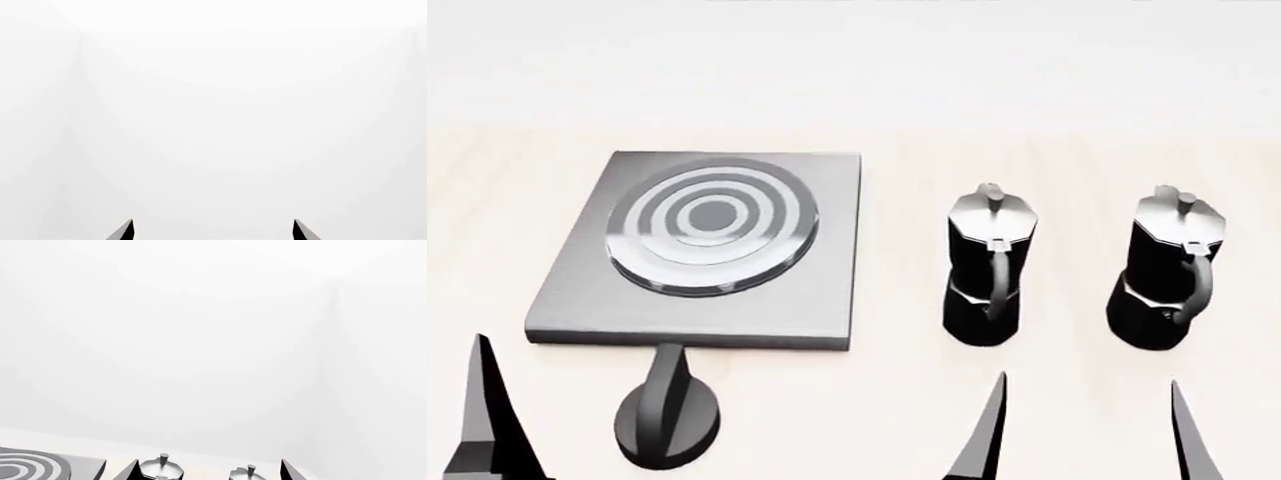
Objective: Turn off the stove.
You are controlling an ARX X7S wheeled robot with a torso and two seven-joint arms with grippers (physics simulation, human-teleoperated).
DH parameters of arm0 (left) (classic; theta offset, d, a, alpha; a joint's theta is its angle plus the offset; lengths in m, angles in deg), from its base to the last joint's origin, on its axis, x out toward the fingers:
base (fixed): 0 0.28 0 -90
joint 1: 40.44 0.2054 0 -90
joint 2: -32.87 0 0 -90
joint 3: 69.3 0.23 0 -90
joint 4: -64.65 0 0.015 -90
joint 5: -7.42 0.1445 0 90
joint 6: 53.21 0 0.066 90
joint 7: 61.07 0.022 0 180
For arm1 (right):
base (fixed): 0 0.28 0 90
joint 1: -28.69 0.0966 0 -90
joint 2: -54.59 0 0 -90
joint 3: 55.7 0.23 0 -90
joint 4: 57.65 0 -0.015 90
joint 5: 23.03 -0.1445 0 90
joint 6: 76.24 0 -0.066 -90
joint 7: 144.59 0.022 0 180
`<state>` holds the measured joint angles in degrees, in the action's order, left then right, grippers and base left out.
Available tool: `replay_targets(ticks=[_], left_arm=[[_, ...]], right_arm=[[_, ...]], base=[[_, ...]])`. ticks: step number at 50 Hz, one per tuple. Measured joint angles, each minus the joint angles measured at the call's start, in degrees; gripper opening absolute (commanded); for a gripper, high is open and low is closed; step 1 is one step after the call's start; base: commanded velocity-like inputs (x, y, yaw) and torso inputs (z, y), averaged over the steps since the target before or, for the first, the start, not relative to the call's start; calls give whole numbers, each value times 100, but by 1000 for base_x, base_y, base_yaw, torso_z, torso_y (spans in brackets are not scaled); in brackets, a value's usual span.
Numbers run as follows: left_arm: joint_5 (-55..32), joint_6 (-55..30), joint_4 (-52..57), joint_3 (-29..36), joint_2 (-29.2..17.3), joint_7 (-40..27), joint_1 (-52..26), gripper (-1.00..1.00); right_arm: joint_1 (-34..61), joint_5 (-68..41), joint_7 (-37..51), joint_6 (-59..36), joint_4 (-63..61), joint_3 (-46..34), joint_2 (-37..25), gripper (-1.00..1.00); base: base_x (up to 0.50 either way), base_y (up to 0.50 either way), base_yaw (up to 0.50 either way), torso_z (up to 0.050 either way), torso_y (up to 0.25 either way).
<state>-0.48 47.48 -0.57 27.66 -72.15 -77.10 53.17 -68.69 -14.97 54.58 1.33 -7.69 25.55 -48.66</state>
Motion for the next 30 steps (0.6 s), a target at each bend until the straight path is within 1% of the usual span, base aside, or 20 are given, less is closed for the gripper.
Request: replay_targets(ticks=[10, 22, 30], left_arm=[[6, 0, -15, 27, -24, -32, -10, 100], [34, 19, -58, 60, -46, -74, -30, 100], [74, 82, -128, 96, -59, -90, -31, 100]], right_arm=[[21, -57, 18, -15, 36, -12, -28, 100], [50, -113, 23, -22, 103, -53, -68, 100], [61, -138, 36, 16, 190, -90, -97, 100]], base=[[240, 0, 0, 0, 2], [0, 0, 0, 0, 0], [0, 0, 0, 0, -189]])
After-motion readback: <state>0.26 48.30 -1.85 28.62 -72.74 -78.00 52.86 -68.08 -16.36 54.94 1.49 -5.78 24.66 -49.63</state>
